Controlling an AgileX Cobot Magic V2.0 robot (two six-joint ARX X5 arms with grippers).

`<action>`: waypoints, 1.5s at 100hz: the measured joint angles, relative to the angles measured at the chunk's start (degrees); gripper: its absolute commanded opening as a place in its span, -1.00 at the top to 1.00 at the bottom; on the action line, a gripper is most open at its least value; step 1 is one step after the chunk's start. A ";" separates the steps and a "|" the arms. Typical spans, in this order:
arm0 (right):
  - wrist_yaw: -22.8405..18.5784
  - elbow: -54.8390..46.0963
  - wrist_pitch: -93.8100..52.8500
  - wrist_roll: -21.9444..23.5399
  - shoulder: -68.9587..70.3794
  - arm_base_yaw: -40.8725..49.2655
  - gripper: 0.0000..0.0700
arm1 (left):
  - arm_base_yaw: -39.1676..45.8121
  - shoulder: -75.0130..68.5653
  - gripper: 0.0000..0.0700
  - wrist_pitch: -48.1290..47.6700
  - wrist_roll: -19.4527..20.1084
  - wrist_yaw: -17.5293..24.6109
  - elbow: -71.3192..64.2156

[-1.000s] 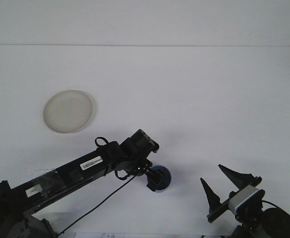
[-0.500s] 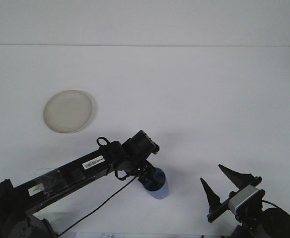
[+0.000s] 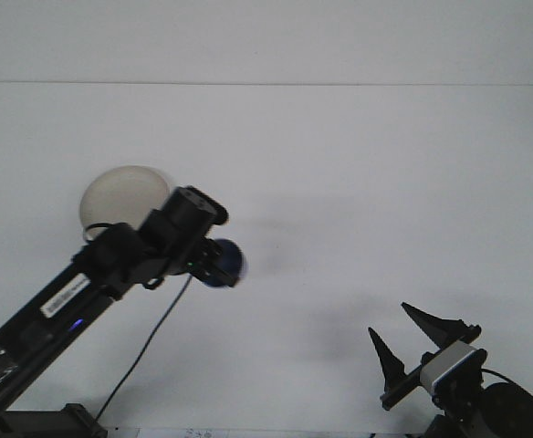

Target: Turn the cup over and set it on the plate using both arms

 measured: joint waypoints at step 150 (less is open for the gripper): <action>0.00 0.00 0.00 0.00 0.00 0.00 -0.35 | 38.60 24.00 -0.44 13.86 2.29 5.92 6.67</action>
